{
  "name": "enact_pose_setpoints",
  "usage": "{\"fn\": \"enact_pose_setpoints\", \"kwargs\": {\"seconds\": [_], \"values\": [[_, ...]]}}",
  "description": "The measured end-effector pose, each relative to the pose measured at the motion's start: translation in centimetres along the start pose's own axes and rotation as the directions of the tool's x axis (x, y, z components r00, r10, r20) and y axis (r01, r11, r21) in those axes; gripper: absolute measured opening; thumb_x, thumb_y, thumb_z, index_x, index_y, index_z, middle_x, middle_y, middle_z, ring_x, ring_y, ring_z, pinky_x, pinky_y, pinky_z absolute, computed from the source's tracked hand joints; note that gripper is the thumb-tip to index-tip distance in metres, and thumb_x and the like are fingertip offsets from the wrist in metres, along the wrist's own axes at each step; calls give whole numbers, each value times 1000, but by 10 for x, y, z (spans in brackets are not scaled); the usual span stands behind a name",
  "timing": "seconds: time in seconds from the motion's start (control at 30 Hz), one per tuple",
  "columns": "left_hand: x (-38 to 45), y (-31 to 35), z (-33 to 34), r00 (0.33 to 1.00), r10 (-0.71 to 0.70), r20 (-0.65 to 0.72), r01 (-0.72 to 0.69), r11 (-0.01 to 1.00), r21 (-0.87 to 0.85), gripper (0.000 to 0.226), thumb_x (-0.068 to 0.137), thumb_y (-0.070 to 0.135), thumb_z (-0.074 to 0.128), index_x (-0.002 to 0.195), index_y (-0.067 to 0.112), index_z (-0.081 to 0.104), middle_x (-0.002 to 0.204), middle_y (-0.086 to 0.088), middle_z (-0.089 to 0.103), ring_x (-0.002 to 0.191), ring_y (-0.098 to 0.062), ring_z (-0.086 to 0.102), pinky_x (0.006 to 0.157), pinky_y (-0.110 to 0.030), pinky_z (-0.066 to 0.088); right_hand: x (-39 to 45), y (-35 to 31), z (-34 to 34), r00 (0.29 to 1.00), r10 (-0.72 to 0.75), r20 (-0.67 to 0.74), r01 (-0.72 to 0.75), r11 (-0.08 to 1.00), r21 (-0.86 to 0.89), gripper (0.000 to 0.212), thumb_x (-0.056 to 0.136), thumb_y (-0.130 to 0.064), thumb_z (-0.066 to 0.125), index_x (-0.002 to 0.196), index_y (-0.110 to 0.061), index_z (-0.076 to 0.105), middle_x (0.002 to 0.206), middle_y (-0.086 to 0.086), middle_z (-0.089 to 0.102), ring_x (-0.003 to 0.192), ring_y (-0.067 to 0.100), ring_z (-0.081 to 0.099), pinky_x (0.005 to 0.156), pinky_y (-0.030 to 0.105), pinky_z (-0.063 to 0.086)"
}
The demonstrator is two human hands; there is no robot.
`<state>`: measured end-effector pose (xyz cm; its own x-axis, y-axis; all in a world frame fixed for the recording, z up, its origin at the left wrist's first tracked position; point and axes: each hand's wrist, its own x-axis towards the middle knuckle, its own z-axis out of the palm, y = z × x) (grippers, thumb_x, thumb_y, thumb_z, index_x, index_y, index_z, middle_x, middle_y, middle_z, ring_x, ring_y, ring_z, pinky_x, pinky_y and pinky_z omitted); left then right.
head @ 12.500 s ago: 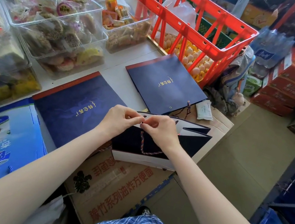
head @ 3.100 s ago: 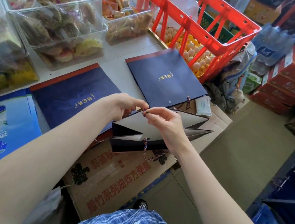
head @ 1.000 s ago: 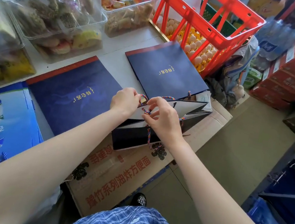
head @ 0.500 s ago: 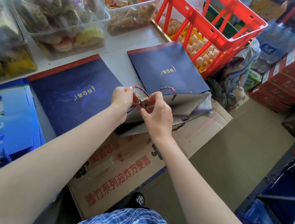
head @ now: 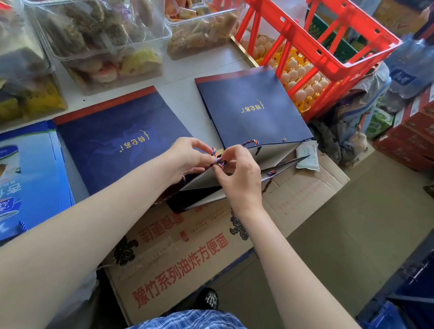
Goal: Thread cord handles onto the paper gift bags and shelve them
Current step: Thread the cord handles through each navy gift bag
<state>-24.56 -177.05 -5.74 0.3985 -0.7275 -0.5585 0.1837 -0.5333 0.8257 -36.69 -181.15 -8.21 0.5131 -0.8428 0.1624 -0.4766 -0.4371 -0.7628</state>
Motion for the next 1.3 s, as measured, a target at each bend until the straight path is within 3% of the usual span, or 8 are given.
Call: {"fn": "enact_pose_setpoints", "kwargs": {"seconds": [0.07, 0.2, 0.33, 0.57, 0.83, 0.97, 1.13, 1.3], "values": [[-2, 1, -1, 999, -32, 21, 33, 998, -44, 16, 83, 4, 67, 82, 17, 56, 76, -3, 61, 65, -10, 58, 62, -18, 50, -2, 0, -3, 999, -39, 11, 38, 999, 10, 19, 76, -5, 68, 89, -9, 56, 87, -1, 56, 81, 25, 64, 76, 45, 53], [-6, 1, -2, 985, -156, 73, 164, 979, -120, 18, 83, 10, 69, 97, 13, 59, 75, 0, 62, 51, -6, 62, 45, -14, 48, -4, -6, -12, 986, -152, 63, 153, 988, -18, 17, 77, -5, 68, 90, -7, 57, 89, 0, 56, 77, 24, 63, 75, 44, 53], [-13, -1, -4, 972, -184, 147, 207, 966, -155, 5, 84, 10, 67, 86, 12, 63, 74, -1, 63, 57, -7, 62, 49, -14, 52, -8, -5, -17, 980, -180, 84, 184, 982, -39, 18, 77, -6, 70, 89, -6, 57, 90, 4, 57, 75, 23, 63, 73, 44, 54], [-18, -4, -3, 999, 3, 33, -2, 1000, -14, 19, 92, 7, 56, 75, 13, 48, 73, -6, 63, 44, -5, 63, 51, -18, 54, -11, 0, -15, 978, -154, 138, 161, 986, -38, 19, 78, -9, 71, 91, -6, 57, 89, 3, 59, 74, 18, 60, 73, 43, 53], [-27, -16, -12, 999, -23, -32, 17, 984, -175, 23, 98, 7, 43, 77, 12, 37, 77, -12, 63, 46, -12, 65, 47, -23, 55, -15, 5, -13, 954, -152, 258, 178, 981, -81, 26, 77, -10, 69, 101, -9, 58, 99, 1, 59, 94, 16, 56, 81, 40, 50], [-26, -17, -22, 996, 11, -85, -23, 989, -148, 21, 98, 6, 42, 79, 12, 36, 74, -12, 61, 45, -9, 64, 45, -21, 54, -6, 10, -23, 985, -26, 171, 55, 984, -167, 24, 81, -4, 62, 105, -4, 58, 103, 9, 59, 88, 23, 60, 84, 42, 49], [-19, -19, -26, 987, 66, -146, -71, 997, -35, 23, 97, 6, 44, 77, 13, 36, 75, -15, 62, 58, -18, 66, 72, -37, 55, 24, 3, -33, 926, 338, 166, -294, 925, -241, 46, 86, -13, 63, 129, -5, 47, 127, 12, 54, 111, 27, 56, 97, 34, 42], [-19, -19, -28, 991, 79, -107, -74, 996, 47, 16, 96, 8, 44, 81, 11, 38, 60, -3, 69, 48, -6, 63, 61, -26, 55, 52, -12, -11, 894, 441, 80, -437, 897, -64, 19, 84, -13, 61, 103, -16, 59, 110, 11, 62, 86, 34, 67, 79, 46, 56]]}}
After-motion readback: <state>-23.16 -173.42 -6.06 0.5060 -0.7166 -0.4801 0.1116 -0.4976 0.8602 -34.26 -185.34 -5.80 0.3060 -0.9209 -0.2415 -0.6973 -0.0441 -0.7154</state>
